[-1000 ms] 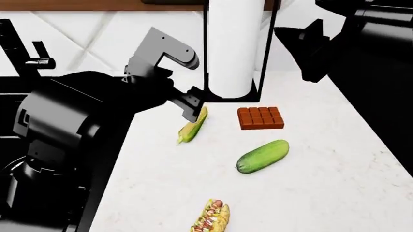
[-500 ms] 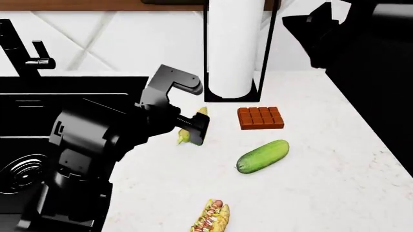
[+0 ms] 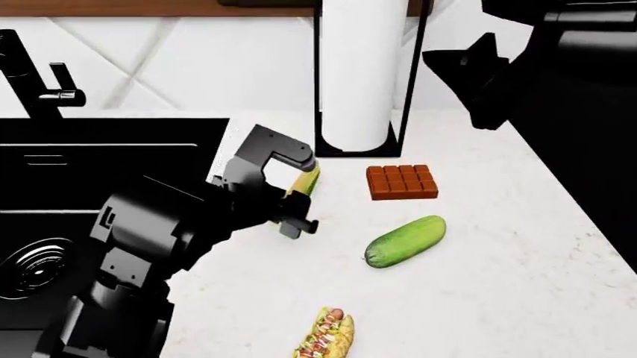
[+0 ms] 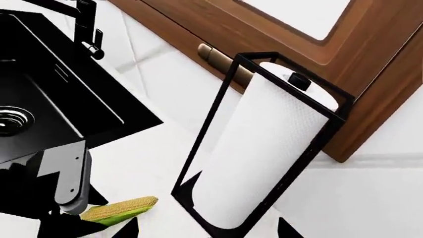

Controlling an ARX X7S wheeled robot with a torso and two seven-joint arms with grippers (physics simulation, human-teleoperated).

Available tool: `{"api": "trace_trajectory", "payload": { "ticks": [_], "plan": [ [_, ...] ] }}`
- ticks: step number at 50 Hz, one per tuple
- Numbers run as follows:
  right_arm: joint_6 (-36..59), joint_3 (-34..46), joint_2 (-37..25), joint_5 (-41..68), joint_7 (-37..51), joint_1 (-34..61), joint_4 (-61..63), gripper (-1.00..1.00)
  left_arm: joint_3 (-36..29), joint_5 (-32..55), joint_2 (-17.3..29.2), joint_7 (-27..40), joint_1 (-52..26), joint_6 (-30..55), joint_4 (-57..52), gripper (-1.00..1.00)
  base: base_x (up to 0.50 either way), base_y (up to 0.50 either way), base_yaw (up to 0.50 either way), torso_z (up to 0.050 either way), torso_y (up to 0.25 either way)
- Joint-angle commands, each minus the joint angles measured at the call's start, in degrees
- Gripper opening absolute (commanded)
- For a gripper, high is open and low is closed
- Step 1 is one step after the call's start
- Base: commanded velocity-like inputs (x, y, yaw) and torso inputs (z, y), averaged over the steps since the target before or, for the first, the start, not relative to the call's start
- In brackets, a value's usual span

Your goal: Pick up the fruits and vegetables and place them in the sink. Turn on the sink faucet to wash them. Then turn the sink off and put them in the tray.

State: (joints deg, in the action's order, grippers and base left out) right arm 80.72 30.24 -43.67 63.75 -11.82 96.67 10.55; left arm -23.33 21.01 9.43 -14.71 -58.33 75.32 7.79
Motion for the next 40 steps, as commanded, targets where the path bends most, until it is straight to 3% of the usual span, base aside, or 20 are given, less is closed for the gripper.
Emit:
{"api": "trace_trajectory", "payload": {
  "ticks": [1, 6, 12, 16, 20, 25, 40],
  "plan": [
    [1.27, 3.27, -2.47, 3.88, -9.33, 3.5, 5.2, 1.0, 0.94, 0.96, 1.9, -0.41, -2.18, -1.04, -2.95, -1.0, 0.0, 0.0, 0.0, 0.0, 0.0],
    [6.74, 11.87, -6.22, 4.27, -22.88, 12.62, 10.55, 1.0, 1.9, 0.66, 2.1, -0.76, -4.74, -3.21, -1.09, -1.0, 0.0, 0.0, 0.0, 0.0, 0.0],
    [8.66, 32.46, -6.05, 3.34, -37.79, 27.51, 8.11, 1.0, 2.34, -0.12, 0.9, -1.17, -7.44, -7.34, 4.37, -1.0, 0.0, 0.0, 0.0, 0.0, 0.0],
    [5.48, 39.22, -4.94, -0.06, -42.51, 26.38, 6.23, 1.0, 2.56, -0.97, 0.31, -0.8, -7.83, -10.67, 7.8, -1.0, 0.0, 0.0, 0.0, 0.0, 0.0],
    [-4.24, 46.96, -3.2, -8.06, -49.06, 22.99, 4.25, 1.0, 3.75, -0.21, 1.21, 0.43, -6.73, -8.04, 3.66, -1.0, 0.0, 0.0, 0.0, 0.0, 0.0],
    [-15.29, 52.95, -0.76, -15.88, -52.05, 16.53, 0.42, 1.0, 5.27, 0.77, 3.35, 1.26, -4.53, -5.4, -1.12, -1.0, 0.0, 0.0, 0.0, 0.0, 0.0],
    [-40.09, 67.52, 7.16, -36.75, -60.77, 10.62, -16.37, 1.0, 8.2, 1.64, 5.9, 2.7, -1.24, -4.2, -4.3, -1.0, 0.0, 0.0, 0.0, 0.0, 0.0]
  ]
}}
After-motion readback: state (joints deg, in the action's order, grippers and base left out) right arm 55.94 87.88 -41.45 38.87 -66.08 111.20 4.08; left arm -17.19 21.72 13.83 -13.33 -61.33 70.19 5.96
